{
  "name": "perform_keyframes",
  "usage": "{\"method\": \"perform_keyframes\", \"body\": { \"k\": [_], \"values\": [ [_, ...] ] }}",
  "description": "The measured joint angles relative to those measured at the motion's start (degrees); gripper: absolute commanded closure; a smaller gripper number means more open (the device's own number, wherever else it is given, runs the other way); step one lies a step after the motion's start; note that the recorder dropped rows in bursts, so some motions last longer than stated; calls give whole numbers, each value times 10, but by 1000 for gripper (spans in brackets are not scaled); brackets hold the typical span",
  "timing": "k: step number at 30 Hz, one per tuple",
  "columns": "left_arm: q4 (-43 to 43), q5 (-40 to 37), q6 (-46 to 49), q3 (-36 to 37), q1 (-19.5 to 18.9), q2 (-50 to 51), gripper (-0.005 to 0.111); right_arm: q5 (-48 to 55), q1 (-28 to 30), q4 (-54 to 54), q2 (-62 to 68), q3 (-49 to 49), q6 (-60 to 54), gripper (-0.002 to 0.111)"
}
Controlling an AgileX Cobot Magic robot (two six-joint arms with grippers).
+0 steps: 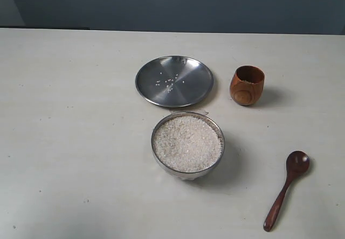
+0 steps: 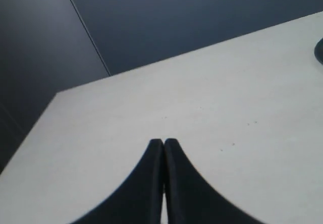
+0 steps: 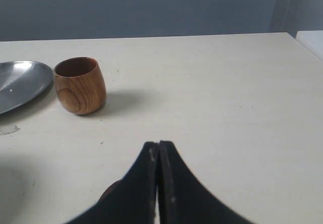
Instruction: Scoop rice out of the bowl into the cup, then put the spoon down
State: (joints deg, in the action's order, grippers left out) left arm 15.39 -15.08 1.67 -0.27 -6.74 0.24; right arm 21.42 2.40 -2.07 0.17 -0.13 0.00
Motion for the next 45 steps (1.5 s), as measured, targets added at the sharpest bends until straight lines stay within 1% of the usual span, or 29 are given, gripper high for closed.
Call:
{"method": "perform_keyframes", "body": {
  "k": [2, 5, 10, 14, 16, 21, 24, 25, 26, 28, 30, 31, 32, 34, 38, 41, 45],
  "values": [
    [15, 26, 0, 0, 0, 0, 106, 0, 0, 0, 0, 0, 0, 108],
    [12, 80, -2, 0, 0, 0, 106, 0, 0, 0, 0, 0, 0, 108],
    [-51, 188, -11, 0, 0, 0, 106, 0, 0, 0, 0, 0, 0, 108],
    [-66, 271, -27, 0, 0, 0, 106, 0, 0, 0, 0, 0, 0, 108],
    [-76, 317, -70, 0, 0, 0, 106, 0, 0, 0, 0, 0, 0, 108],
    [-85, 448, -215, 0, 0, 0, 106, 0, 0, 0, 0, 0, 0, 108],
    [-70, 544, -287, 0, 0, -1, 106, 0, 0, 0, 0, 0, 0, 108],
    [-64, 570, -317, -1, 0, -1, 106, 0, 0, 0, 0, 0, 0, 108],
    [-57, 580, -345, -7, 0, -1, 106, 0, 0, 0, 0, 0, 0, 108],
    [-34, 564, -386, -32, 0, -1, 106, 0, 0, 0, 0, 0, 0, 108],
    [11, 520, -409, -65, 0, -1, 106, 0, 0, 0, 0, 0, 0, 108],
    [39, 494, -420, -85, 0, -1, 106, 0, 0, 0, 0, 0, 0, 108],
    [65, 450, -438, -106, 0, -1, 106, 0, 0, 0, 0, 0, 0, 108],
    [97, 379, -462, -142, 0, 0, 106, 0, 0, 0, 0, 0, 0, 108],
    [115, 242, -494, -207, 0, 43, 106, 0, 0, 0, 0, 0, 0, 108],
    [115, 183, -501, -238, 0, 95, 106, 0, 0, 0, 0, 0, 0, 108],
    [124, 140, -483, -272, 0, 165, 106, 0, 0, 0, 0, 0, 0, 108]
  ]
}}
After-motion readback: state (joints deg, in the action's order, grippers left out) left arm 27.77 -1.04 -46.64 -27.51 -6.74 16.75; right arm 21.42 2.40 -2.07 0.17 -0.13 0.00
